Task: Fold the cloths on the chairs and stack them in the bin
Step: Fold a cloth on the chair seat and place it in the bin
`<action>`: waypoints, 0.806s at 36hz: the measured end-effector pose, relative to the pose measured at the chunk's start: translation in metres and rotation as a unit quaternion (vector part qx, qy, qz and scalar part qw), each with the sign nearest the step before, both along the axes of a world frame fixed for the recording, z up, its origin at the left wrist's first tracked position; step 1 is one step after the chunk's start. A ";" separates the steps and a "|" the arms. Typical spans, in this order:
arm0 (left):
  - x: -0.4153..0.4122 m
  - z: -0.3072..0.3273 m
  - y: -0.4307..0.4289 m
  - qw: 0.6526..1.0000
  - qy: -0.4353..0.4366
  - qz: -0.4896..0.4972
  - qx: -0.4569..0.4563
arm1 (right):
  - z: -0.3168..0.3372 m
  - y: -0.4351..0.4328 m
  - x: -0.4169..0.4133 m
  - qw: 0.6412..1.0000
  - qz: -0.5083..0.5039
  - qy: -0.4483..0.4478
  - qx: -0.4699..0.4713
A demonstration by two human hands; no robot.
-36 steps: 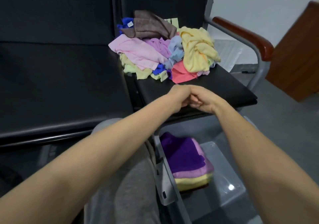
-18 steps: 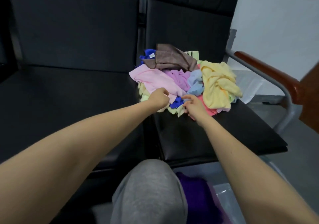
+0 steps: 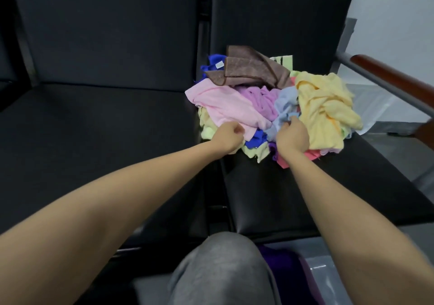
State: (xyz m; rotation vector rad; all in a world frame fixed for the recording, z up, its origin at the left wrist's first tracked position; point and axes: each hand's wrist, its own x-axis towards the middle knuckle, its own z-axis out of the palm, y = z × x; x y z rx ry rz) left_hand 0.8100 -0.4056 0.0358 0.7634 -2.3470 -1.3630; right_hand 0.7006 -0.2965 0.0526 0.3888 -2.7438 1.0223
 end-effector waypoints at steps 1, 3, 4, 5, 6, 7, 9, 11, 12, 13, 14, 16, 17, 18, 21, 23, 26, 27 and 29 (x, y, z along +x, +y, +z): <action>-0.001 0.001 0.000 1.000 -0.001 -0.002 -0.002 | 0.003 -0.001 0.002 1.000 -0.001 0.015 -0.015; -0.003 0.002 0.003 1.000 0.002 -0.006 -0.001 | 0.011 -0.006 0.011 0.999 0.006 0.031 -0.038; -0.004 0.003 0.004 1.000 0.004 -0.007 0.001 | 0.016 -0.009 0.017 0.998 0.016 0.038 -0.053; -0.005 0.004 0.008 1.000 0.006 -0.009 0.004 | 0.020 -0.012 0.025 0.996 0.033 0.042 -0.070; -0.005 0.006 0.012 1.000 0.017 -0.010 0.008 | 0.024 -0.016 0.033 0.994 0.056 0.045 -0.085; -0.005 0.009 0.017 0.999 0.040 -0.009 0.010 | 0.027 -0.018 0.043 0.991 0.085 0.046 -0.096; -0.002 0.017 0.026 0.995 0.098 -0.007 0.013 | 0.028 -0.027 0.060 0.982 0.138 0.054 -0.120; 0.001 0.025 0.032 0.992 0.126 -0.022 0.007 | 0.029 -0.031 0.074 0.972 0.174 0.077 -0.138; 0.006 0.030 0.034 0.990 0.133 -0.034 0.018 | 0.030 -0.032 0.079 0.968 0.186 0.088 -0.144; 0.009 0.033 0.034 0.988 0.146 -0.040 0.029 | 0.032 -0.032 0.082 0.963 0.202 0.097 -0.149; 0.011 0.035 0.033 0.985 0.163 -0.039 0.033 | 0.035 -0.031 0.084 0.958 0.219 0.106 -0.152; 0.021 0.041 0.028 0.985 0.168 -0.041 0.021 | 0.044 -0.027 0.084 0.947 0.244 0.118 -0.175; 0.024 0.044 0.025 0.986 0.160 -0.044 0.028 | 0.051 -0.024 0.085 0.941 0.252 0.116 -0.196; 0.029 0.048 0.020 0.986 0.156 -0.049 0.039 | 0.057 -0.023 0.086 0.936 0.252 0.107 -0.220; 0.044 0.062 0.005 0.985 0.162 -0.046 0.033 | 0.076 -0.024 0.089 0.928 0.238 0.065 -0.280; 0.057 0.071 -0.004 0.982 0.182 -0.056 0.017 | 0.090 -0.028 0.093 0.910 0.243 0.023 -0.335; 0.081 0.086 -0.013 0.978 0.189 -0.088 -0.006 | 0.105 -0.038 0.102 0.888 0.251 -0.011 -0.386; 0.092 0.089 -0.018 0.977 0.189 -0.094 -0.010 | 0.108 -0.044 0.108 0.884 0.258 -0.015 -0.390; 0.113 0.094 -0.026 0.978 0.185 -0.094 -0.004 | 0.112 -0.053 0.118 0.882 0.277 -0.016 -0.381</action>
